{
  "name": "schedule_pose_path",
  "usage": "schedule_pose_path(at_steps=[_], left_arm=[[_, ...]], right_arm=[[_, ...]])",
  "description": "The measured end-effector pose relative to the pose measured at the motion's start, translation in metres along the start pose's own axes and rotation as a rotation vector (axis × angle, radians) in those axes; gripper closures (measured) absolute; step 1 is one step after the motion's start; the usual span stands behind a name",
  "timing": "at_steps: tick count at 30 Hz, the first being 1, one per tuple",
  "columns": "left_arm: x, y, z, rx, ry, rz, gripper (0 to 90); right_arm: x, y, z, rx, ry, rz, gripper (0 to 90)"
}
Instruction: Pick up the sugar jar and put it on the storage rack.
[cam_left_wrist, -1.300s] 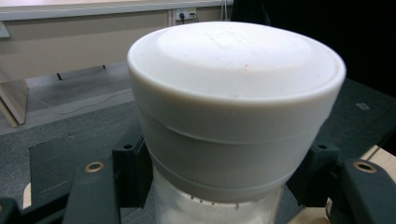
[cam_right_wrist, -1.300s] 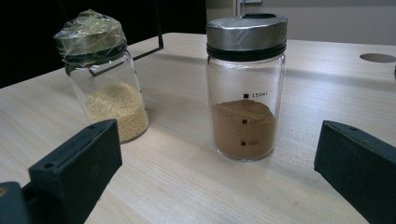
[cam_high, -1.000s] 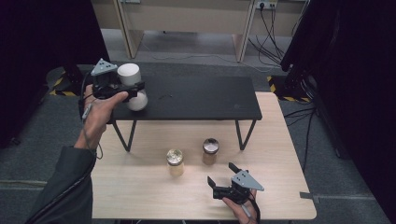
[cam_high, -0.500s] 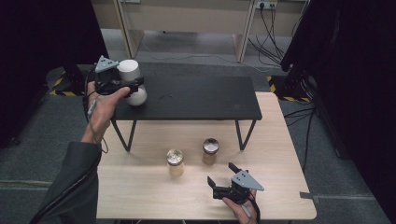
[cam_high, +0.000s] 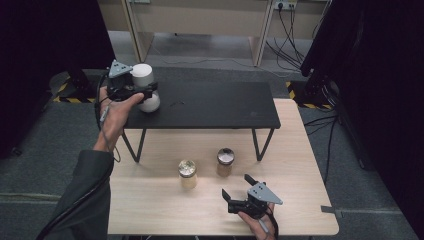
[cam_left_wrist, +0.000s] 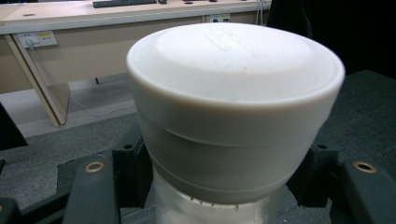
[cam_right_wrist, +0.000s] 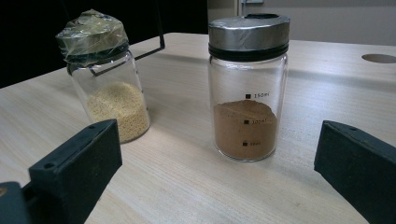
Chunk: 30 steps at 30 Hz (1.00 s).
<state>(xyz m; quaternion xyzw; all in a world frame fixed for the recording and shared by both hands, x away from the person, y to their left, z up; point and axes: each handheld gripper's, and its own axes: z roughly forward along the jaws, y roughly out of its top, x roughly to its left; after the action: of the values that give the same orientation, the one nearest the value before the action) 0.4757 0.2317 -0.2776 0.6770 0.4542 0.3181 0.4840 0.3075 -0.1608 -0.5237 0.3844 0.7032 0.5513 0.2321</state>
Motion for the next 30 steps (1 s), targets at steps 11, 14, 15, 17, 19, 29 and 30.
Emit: schedule_pose_path(at_steps=[11, 14, 15, 17, 19, 29, 30], left_arm=[[0.0003, -0.0033, 0.0036, -0.013, 0.008, 0.001, 35.1], [-0.0006, -0.0041, 0.0036, -0.019, 0.012, 0.003, 35.0], [-0.0004, -0.0044, 0.0035, -0.021, 0.011, 0.001, 35.0], [-0.0002, -0.0053, 0.0033, -0.026, 0.013, -0.002, 34.9], [-0.0010, -0.0063, 0.0033, -0.034, 0.017, -0.007, 34.6], [-0.0053, -0.0074, -0.0024, -0.039, 0.030, -0.046, 12.4], [-0.0053, -0.0076, -0.0031, -0.039, 0.034, -0.051, 11.4]], right_arm=[[0.0004, 0.0000, 0.0002, 0.001, 0.001, -0.001, 1.0], [0.0005, 0.0000, 0.0002, 0.000, 0.001, -0.002, 0.9], [0.0004, 0.0000, 0.0001, -0.001, 0.001, -0.001, 1.0], [0.0004, 0.0000, 0.0002, 0.000, 0.001, -0.002, 1.0], [0.0005, 0.0000, 0.0002, 0.000, 0.001, -0.003, 0.9], [0.0007, -0.0001, 0.0001, -0.001, 0.000, -0.003, 1.0], [0.0008, -0.0001, 0.0001, -0.001, 0.000, -0.004, 1.0]])
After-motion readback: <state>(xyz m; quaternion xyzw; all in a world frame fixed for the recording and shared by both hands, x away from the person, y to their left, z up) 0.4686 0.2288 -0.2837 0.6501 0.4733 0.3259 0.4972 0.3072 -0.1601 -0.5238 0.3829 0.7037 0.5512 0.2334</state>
